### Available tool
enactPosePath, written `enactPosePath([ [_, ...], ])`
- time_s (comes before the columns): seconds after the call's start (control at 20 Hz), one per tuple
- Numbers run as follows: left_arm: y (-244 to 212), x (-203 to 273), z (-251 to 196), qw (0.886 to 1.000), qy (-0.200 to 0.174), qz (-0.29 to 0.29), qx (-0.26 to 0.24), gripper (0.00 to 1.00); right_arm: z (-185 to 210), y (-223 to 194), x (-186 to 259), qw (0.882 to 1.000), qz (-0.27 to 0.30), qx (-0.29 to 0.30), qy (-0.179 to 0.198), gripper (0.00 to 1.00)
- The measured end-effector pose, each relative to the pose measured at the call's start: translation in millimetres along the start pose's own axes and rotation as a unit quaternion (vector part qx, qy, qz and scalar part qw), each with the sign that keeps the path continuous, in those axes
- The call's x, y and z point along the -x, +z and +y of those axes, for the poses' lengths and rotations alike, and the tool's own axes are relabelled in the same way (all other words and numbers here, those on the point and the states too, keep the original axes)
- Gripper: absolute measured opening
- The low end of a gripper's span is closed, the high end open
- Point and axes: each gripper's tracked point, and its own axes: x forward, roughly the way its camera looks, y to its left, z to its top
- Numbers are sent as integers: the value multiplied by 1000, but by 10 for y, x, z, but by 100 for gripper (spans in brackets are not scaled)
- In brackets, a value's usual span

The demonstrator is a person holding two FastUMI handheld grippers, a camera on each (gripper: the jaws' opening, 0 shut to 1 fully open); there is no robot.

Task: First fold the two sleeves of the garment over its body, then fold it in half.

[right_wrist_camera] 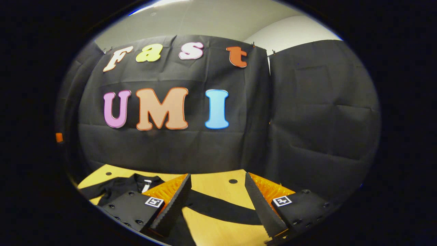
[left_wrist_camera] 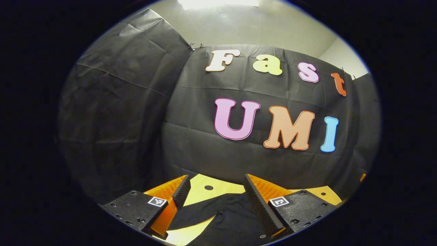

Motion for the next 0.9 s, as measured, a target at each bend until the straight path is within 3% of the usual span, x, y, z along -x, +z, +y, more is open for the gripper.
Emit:
enactPosePath([
  [0.25,-79,-35,51,1000,18,9,0,92,-366,-566,-335,998,53,-24,-27,100],
  [0.5,-121,-25,96,999,35,14,-11,92,-723,-1203,-721,993,109,-11,-48,100],
  [0.9,-257,42,-94,998,35,31,-49,92,-1045,-2173,-1162,976,209,-26,-59,100],
])
